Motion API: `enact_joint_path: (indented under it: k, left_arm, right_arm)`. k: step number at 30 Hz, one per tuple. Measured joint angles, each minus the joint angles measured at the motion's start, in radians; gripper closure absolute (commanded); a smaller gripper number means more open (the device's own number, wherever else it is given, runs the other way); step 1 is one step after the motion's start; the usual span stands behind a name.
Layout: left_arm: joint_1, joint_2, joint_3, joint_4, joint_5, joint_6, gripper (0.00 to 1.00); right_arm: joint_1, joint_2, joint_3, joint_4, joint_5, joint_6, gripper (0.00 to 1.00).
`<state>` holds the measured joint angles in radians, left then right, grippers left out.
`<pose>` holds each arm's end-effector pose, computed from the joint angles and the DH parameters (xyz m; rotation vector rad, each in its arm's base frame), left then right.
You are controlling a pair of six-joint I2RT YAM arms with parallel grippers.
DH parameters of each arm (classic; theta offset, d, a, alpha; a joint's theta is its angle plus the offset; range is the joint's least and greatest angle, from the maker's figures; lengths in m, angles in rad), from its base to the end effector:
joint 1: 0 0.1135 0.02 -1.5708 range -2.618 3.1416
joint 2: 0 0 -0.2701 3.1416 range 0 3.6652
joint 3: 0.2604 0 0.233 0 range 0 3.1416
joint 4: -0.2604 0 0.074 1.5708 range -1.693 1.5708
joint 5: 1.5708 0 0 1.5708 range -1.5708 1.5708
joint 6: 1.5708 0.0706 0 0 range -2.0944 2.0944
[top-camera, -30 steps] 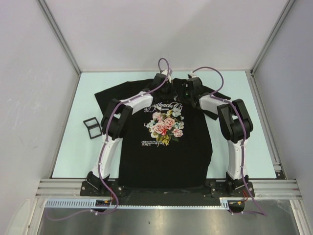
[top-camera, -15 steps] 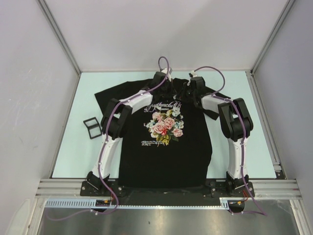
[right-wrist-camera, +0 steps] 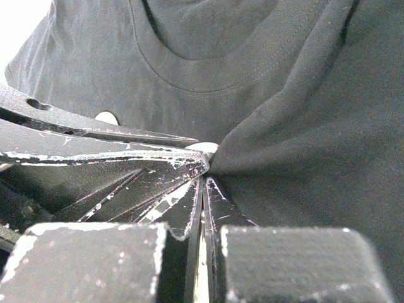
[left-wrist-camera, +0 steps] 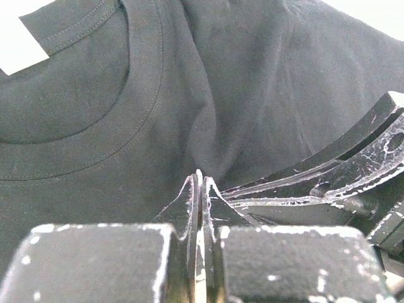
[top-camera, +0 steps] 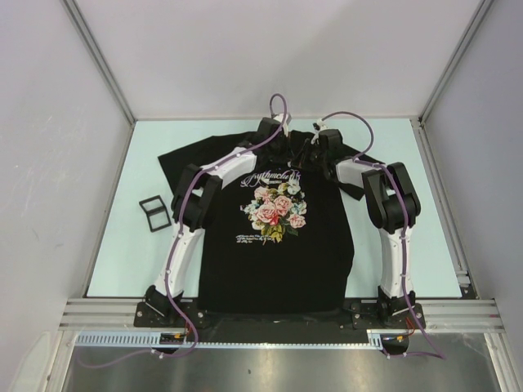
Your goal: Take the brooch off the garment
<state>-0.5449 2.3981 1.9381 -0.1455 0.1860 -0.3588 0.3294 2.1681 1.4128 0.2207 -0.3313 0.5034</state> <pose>0.4765 -0.3041 0.1685 0.3189 2.2323 -0.7043 0.4639 0.1828 0.1545 -0.0175 2.1889 0.8356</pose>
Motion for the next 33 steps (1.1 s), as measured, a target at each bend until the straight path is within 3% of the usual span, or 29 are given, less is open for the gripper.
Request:
enact_joint_path:
  k: [8,17,28,33]
  left_arm:
    - [-0.008,-0.002,-0.026,0.028,-0.043,0.010,1.00]
    - [-0.060,-0.005,-0.037,0.000,-0.163,0.040,1.00]
    - [-0.047,-0.056,-0.013,-0.030,-0.223,0.098,1.00]
    - [0.003,-0.082,0.043,-0.039,-0.132,0.093,1.00]
  right_arm:
    - [0.016,0.001,0.031,-0.080,0.105,-0.003,1.00]
    - [0.013,-0.079,-0.012,-0.144,0.320,0.021,0.87]
    - [-0.007,-0.101,-0.026,-0.142,0.326,0.024,0.74]
    - [-0.008,-0.127,-0.030,-0.142,0.281,0.017,0.59]
